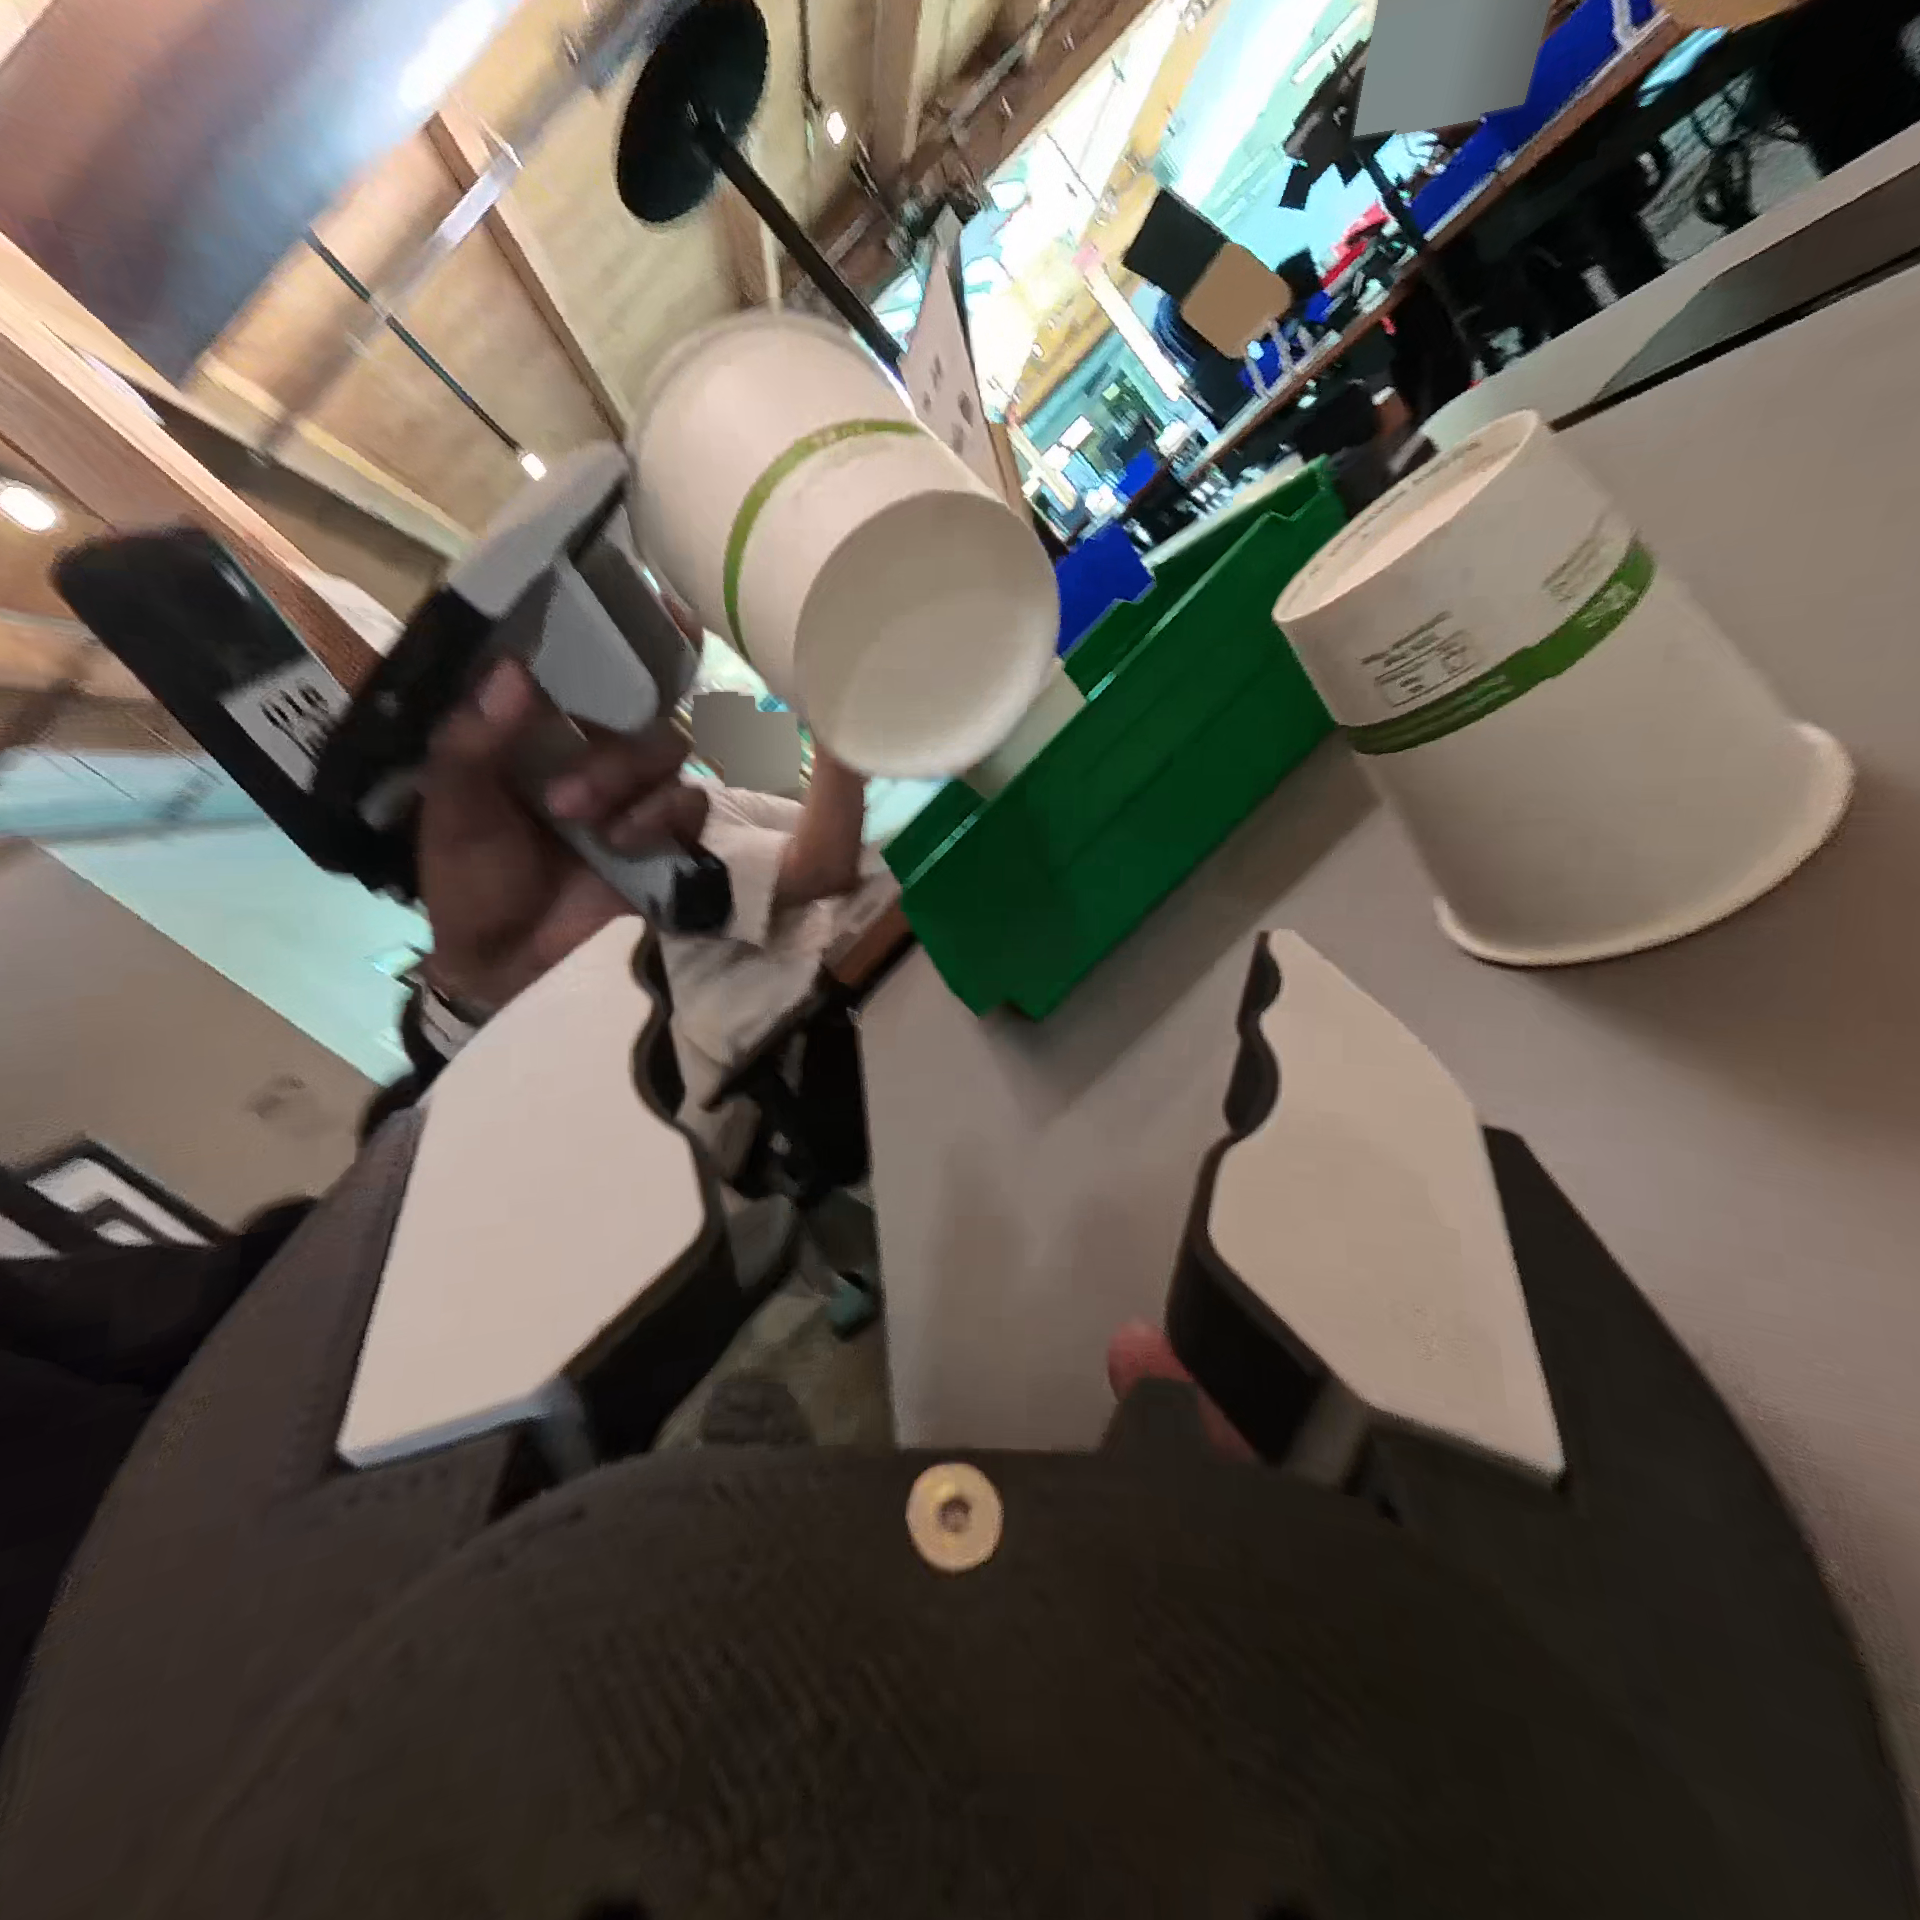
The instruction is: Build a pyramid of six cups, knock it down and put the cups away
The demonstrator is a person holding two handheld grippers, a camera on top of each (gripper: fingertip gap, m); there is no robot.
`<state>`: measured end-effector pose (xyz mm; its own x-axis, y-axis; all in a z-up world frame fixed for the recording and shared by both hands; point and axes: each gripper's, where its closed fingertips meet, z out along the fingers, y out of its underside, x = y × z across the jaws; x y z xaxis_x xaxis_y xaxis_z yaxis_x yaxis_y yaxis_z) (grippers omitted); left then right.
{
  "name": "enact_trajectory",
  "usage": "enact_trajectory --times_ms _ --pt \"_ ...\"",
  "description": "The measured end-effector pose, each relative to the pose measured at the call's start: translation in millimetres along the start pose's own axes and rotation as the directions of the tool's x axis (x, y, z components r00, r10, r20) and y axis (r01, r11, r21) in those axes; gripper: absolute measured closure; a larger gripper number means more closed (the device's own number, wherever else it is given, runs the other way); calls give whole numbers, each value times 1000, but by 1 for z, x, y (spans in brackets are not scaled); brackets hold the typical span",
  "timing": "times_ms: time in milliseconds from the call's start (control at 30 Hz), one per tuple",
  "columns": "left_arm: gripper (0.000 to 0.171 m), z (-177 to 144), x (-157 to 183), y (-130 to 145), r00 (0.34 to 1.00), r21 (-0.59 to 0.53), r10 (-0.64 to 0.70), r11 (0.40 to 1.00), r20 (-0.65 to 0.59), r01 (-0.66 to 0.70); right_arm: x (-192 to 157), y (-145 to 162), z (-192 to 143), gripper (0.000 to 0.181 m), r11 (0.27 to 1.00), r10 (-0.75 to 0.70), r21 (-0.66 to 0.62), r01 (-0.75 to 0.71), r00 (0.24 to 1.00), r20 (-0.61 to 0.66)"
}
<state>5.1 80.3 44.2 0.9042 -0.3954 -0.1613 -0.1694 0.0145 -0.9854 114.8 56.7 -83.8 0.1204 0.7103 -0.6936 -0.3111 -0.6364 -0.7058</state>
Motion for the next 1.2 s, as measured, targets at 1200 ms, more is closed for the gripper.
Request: enact_trajectory --times_ms 1200 --pt "145 50 112 143 971 -185 -216 963 -103 195 77 -111 -59 109 637 -764 -535 555 550 -338"
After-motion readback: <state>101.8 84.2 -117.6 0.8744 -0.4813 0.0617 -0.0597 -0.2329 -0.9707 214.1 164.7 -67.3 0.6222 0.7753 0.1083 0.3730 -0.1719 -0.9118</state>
